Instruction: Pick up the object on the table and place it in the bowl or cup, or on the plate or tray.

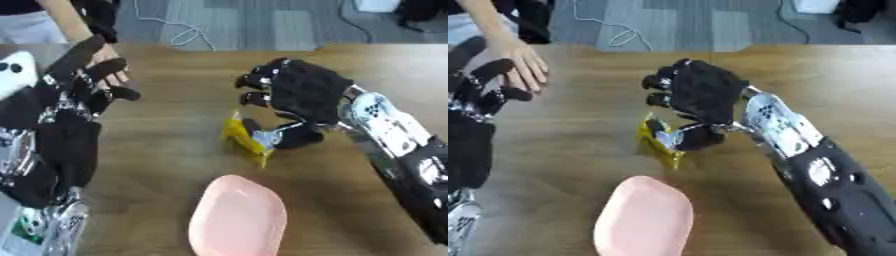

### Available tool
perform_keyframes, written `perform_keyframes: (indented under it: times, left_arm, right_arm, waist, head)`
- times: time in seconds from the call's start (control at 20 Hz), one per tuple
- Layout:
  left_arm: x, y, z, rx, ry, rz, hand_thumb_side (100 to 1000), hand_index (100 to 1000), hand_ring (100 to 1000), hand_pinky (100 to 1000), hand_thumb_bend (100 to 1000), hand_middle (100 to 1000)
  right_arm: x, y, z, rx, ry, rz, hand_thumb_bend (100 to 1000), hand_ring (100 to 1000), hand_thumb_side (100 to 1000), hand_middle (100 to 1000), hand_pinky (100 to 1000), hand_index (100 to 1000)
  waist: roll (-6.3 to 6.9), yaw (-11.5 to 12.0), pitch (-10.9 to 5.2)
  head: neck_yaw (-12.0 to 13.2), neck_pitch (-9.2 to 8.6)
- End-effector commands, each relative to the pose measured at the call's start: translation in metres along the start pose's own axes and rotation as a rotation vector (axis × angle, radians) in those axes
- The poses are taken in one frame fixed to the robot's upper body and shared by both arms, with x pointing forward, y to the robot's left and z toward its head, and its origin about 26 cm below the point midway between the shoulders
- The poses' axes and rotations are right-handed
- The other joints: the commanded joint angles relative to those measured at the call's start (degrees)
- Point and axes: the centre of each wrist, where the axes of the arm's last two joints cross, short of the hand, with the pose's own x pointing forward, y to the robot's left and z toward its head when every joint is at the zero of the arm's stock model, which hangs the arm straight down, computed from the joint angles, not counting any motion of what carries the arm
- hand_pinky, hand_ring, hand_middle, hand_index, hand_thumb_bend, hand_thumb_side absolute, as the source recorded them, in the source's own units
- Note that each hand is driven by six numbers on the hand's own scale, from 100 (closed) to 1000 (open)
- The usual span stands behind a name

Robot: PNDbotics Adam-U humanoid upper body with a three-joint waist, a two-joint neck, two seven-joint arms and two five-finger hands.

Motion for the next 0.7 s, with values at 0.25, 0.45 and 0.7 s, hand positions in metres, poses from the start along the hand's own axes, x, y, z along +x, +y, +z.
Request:
perform_keyframes:
  times: [0.25, 0.45, 0.7]
  left_arm:
    - [0.005, -0.002, -0.008, -0.022, -0.034, 0.01, 923, 844, 820, 605, 100, 857]
    - [0.005, -0.003, -0.009, -0.025, -0.036, 0.013, 923, 844, 819, 605, 100, 856]
    - [0.006, -0.004, -0.01, -0.027, -0.039, 0.015, 922, 843, 819, 605, 100, 856]
  right_arm:
    - [-0.012, 0.011, -0.008, 0.004, -0.006, -0.03, 148, 743, 1000, 811, 502, 792]
    - [-0.013, 0.018, -0.012, 0.03, 0.005, -0.038, 134, 748, 1000, 815, 508, 792]
    - [-0.008, 0.024, -0.016, 0.051, -0.008, -0.046, 151, 757, 971, 822, 519, 800]
  waist:
    - [-0.18, 0.54, -0.83]
    - [-0.24, 0.85, -0.74]
    - [-0.25, 1.21, -0.6]
  head:
    - [-0.88, -0.8]
    - [-0.88, -0.95]
    - [-0.09, -1.14]
